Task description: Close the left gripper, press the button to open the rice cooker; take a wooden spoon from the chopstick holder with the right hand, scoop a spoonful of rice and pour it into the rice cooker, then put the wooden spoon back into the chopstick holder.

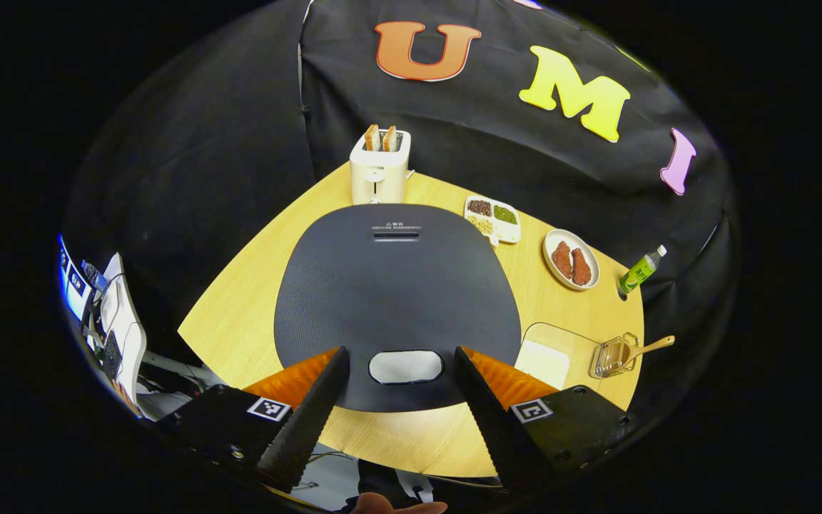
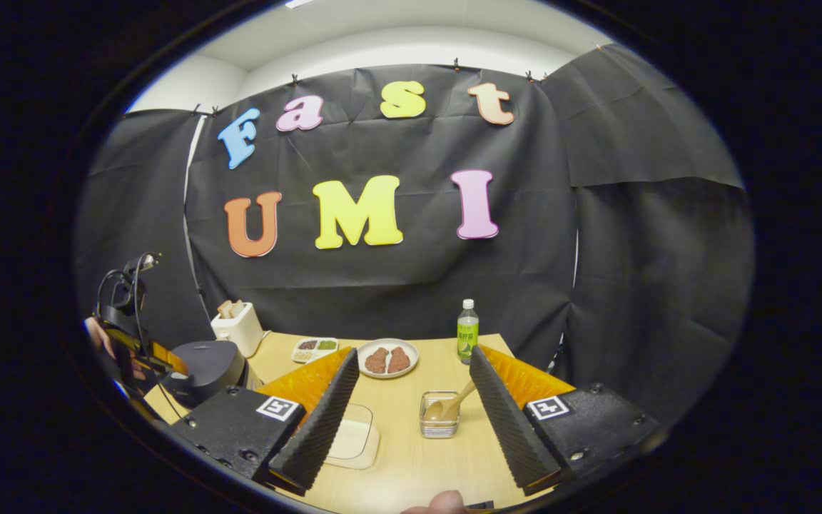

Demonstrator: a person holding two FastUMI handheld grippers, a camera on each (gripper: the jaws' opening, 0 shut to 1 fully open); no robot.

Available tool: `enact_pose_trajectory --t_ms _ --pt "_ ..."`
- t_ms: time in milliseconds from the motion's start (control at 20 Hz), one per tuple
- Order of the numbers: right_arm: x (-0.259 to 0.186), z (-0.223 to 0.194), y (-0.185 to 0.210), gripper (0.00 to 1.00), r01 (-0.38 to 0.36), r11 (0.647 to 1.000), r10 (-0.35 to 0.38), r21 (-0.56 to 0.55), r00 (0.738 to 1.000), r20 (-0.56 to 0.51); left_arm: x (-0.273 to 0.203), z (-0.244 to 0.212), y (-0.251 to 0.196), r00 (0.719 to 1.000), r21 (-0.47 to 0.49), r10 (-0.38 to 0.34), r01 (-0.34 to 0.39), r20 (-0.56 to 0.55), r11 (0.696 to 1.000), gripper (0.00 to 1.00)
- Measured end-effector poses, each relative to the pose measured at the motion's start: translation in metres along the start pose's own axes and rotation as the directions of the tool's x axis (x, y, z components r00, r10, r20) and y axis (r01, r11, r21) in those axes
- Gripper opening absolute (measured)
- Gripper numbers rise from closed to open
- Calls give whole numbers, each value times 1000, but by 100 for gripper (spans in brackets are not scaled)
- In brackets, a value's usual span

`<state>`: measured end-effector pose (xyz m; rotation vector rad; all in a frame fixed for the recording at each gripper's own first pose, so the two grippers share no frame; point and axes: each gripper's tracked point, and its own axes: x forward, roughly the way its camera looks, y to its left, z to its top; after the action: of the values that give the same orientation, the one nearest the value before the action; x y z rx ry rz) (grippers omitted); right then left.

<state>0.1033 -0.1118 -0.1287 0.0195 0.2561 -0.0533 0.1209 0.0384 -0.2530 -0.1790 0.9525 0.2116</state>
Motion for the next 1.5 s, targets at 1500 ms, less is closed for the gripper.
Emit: enact_pose_trajectory --t_ms 1500 --pt "-126 66 -9 99 111 993 -117 43 974 195 -201 30 -94 758 292 -329 191 563 937 95"
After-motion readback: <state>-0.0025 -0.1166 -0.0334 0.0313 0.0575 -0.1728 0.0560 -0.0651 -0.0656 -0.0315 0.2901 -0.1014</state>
